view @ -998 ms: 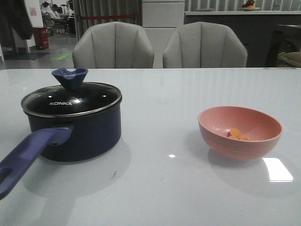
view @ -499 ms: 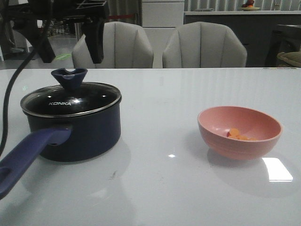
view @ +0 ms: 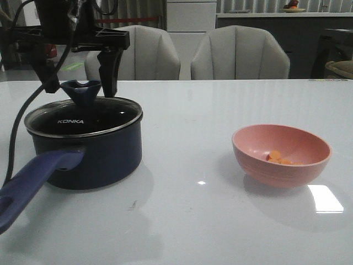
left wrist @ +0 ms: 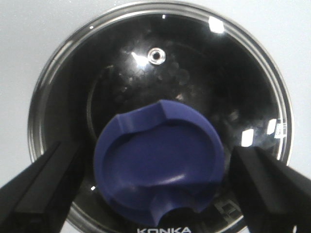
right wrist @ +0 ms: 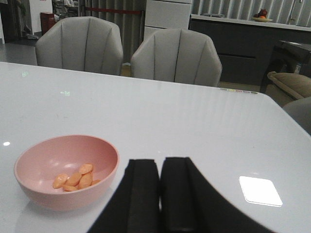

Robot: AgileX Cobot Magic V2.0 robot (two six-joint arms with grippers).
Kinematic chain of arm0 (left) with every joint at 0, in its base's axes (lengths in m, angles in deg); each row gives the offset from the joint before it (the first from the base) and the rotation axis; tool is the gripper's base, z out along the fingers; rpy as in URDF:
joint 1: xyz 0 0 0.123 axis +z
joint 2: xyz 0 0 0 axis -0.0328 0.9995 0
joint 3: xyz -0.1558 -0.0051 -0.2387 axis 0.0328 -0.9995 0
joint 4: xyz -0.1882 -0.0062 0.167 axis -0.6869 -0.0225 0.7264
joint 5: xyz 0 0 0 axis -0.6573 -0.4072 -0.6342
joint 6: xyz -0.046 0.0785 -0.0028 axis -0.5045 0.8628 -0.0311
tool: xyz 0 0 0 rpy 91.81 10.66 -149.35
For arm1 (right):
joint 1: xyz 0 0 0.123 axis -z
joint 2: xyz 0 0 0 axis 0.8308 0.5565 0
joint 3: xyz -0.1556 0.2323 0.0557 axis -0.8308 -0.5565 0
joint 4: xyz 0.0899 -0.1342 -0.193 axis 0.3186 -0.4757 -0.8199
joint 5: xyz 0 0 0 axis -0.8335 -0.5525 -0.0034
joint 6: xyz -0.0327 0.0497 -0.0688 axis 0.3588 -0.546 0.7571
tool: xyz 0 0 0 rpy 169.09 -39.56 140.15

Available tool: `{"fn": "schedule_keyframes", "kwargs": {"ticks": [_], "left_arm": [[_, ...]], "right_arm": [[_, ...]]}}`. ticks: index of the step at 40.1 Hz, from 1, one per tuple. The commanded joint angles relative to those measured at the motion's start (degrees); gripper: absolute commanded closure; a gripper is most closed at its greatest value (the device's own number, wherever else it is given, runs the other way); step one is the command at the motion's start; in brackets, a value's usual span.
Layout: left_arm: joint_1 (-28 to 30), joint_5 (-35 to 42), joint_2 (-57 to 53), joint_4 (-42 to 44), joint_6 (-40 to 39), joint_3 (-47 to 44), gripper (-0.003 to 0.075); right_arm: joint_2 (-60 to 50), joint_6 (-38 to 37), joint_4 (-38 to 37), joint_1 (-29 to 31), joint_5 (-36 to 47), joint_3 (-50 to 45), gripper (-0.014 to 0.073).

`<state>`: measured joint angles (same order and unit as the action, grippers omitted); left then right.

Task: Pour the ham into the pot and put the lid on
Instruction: 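Lower the left gripper onto the blue lid knob and grasp it, then lift the glass lid off the saucepan with the left gripper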

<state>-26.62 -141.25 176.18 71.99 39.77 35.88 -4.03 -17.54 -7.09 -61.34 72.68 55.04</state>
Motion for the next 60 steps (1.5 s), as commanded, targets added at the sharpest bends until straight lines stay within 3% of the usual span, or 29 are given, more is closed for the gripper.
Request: {"fn": "schedule_keyframes", "kwargs": {"ticks": [1,21,26,32,39,60], "left_arm": [[-0.1,2.8,-3.0,0.5,-1.0,1.8,0.0095],[0.5,1.7,-0.1,0.1,-2.7,1.8,0.0097],[0.5,1.7,-0.1,0.0,-2.7,1.8,0.0171],[0.5,1.6,-0.1,0.0,-2.7,1.8,0.0353],[0.5,1.3,-0.1,0.0,-2.7,1.9,0.0479],[1.6,-3.3,-1.9,0.0,-1.6,10.4,0.0496]], "right_arm": [[-1.1,0.3,-0.1,0.2,4.8,0.3,0.0433],[-1.1,0.3,-0.1,0.2,4.8,0.3,0.0433],[-1.1,0.3,-0.1,0.2,4.8,0.3,0.0433],[-1.1,0.3,-0.1,0.2,4.8,0.3,0.0433],[-1.1,0.3,-0.1,0.2,4.8,0.3,0.0433],[-1.1,0.3,-0.1,0.2,4.8,0.3,0.0433]]}}
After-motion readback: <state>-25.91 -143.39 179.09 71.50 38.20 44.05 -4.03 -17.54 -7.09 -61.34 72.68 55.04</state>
